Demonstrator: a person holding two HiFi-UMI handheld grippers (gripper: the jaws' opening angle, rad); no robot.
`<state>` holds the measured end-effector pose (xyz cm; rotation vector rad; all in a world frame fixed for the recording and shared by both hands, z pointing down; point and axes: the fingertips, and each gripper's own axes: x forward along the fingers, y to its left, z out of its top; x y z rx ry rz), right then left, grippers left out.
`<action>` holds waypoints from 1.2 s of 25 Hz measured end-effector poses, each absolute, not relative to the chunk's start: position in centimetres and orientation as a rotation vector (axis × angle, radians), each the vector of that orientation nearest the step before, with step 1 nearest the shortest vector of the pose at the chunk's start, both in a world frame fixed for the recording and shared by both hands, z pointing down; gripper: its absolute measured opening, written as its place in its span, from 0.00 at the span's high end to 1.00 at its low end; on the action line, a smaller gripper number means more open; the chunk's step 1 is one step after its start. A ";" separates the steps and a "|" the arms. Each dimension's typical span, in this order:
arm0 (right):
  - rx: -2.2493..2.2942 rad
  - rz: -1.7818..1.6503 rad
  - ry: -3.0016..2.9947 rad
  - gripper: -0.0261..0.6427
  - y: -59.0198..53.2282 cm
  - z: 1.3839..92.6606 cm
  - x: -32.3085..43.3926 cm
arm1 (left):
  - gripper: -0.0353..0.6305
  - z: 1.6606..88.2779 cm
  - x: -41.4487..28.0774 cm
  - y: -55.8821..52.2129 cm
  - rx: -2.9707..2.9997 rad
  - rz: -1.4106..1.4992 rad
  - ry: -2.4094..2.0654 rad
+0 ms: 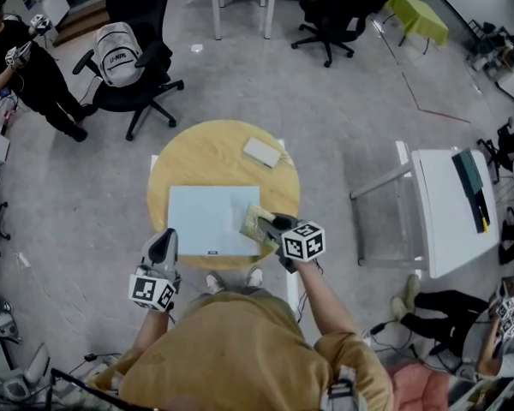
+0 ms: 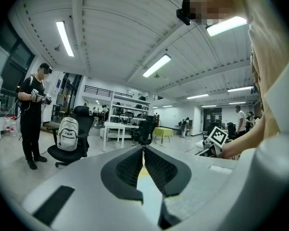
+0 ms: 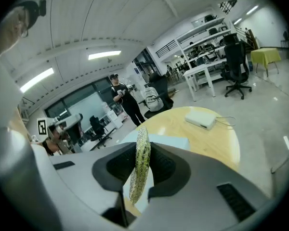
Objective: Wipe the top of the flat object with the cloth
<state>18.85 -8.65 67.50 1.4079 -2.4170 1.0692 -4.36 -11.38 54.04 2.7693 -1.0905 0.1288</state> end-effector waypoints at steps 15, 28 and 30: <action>0.813 1.100 -2.607 0.87 -23.2 69.8 -4.1 | 0.92 55.3 -13.4 -10.6 2.585 0.171 -1.369; 0.792 1.067 -2.474 0.87 -27.2 74.3 -6.0 | 0.92 55.8 -18.2 -10.6 2.453 0.196 -1.553; 0.791 1.035 -2.451 0.87 -26.9 74.8 -5.5 | 0.92 56.0 -17.9 -11.0 2.461 0.196 -1.541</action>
